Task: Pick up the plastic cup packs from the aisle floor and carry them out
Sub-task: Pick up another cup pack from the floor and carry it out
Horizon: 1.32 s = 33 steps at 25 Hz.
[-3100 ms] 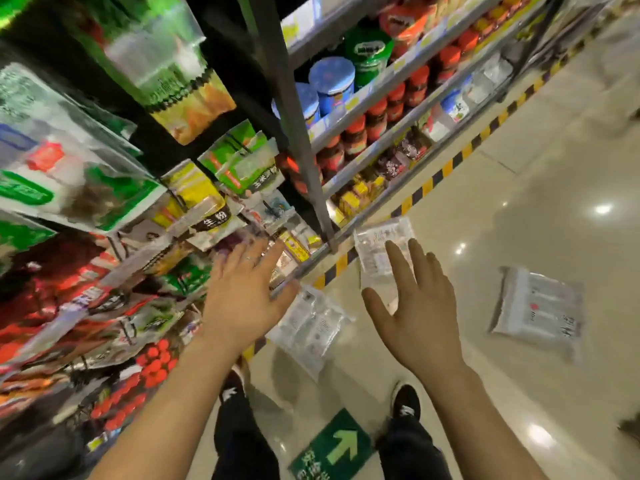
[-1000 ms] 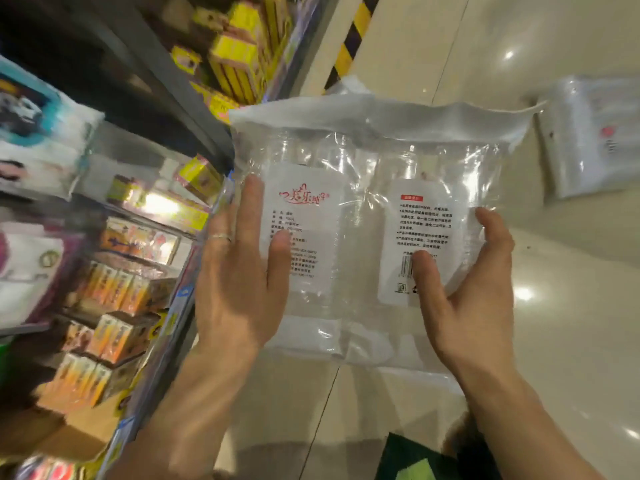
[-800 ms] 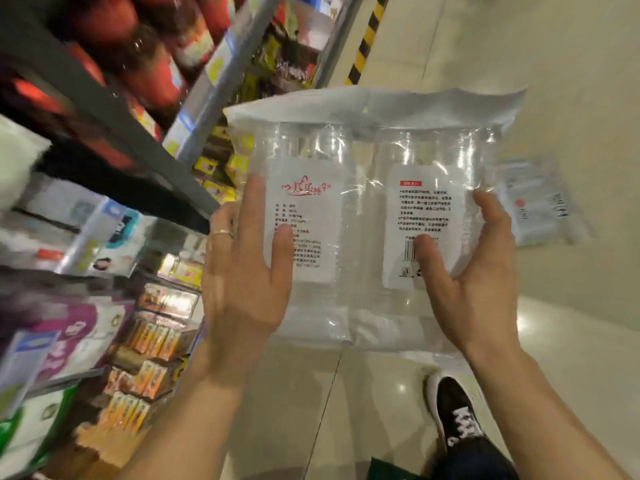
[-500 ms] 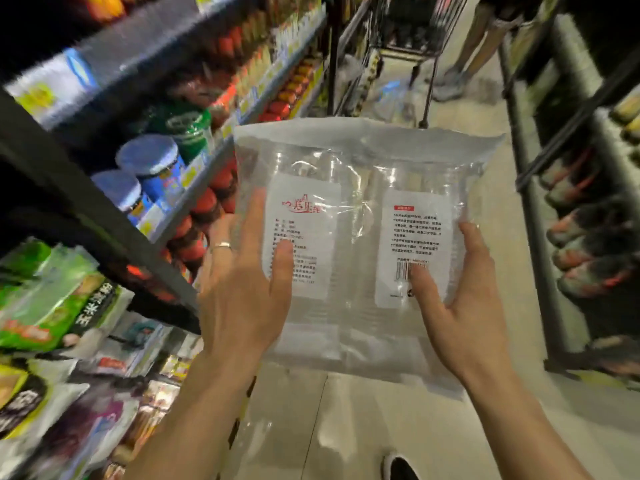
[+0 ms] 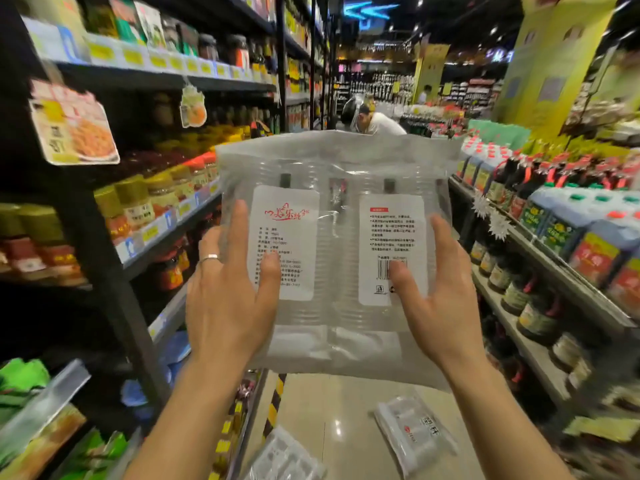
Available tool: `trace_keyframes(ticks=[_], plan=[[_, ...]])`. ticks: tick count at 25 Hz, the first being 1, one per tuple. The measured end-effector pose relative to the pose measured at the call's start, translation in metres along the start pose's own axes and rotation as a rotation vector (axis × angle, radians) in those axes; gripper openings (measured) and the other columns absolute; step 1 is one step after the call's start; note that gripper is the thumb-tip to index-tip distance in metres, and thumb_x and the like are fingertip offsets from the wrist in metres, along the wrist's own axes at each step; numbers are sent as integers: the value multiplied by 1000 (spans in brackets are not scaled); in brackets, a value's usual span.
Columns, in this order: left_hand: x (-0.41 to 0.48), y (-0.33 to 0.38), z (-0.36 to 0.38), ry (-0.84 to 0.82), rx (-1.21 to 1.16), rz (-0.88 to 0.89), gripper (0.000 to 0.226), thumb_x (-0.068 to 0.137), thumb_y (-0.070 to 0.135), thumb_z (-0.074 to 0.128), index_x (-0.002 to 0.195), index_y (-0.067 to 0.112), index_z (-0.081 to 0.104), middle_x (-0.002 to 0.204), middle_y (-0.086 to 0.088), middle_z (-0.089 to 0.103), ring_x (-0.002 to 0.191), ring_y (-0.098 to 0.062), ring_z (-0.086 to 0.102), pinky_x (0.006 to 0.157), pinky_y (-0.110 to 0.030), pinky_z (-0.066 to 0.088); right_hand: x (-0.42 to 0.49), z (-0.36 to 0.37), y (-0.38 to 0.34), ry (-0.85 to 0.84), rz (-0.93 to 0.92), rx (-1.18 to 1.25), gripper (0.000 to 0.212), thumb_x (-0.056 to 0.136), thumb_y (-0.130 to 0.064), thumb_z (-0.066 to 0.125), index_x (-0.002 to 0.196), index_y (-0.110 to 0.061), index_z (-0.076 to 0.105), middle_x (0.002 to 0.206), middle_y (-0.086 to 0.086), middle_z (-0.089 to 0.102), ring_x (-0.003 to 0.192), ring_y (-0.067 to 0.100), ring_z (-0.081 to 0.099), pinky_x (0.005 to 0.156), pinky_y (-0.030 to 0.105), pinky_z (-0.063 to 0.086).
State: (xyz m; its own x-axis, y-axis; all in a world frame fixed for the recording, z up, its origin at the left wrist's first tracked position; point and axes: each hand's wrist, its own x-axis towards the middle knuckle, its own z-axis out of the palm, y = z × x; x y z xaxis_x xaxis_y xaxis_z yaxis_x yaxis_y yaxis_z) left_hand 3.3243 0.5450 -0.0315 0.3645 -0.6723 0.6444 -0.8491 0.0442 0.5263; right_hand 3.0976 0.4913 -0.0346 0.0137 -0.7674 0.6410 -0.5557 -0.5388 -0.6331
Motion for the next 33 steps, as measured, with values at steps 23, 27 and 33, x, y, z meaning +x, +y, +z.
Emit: trace_keyframes(ticks=[23,27,33], plan=[[-24,340,-52,-152,-448,418,68,92,65,33,149,49,0,154,-10,25,118,-42,52,86,-55,49,-30,-386,-78,494,101,-348,70,94,-42,55,152,-42,16,148,-4,32,125,6,36,92,28,32],[-55,430,-12,-194,-517,480,70,91,63,34,152,45,5,155,-10,24,122,-42,49,89,-58,49,-45,-471,-37,570,166,-406,69,94,-45,54,151,-44,15,149,-5,31,114,-2,32,89,27,33],[-101,547,39,-272,-635,564,68,93,58,38,152,46,6,156,-10,23,125,-40,47,87,-56,49,-71,-580,4,680,251,-522,68,95,-44,54,150,-47,14,148,-6,32,110,0,34,87,29,36]])
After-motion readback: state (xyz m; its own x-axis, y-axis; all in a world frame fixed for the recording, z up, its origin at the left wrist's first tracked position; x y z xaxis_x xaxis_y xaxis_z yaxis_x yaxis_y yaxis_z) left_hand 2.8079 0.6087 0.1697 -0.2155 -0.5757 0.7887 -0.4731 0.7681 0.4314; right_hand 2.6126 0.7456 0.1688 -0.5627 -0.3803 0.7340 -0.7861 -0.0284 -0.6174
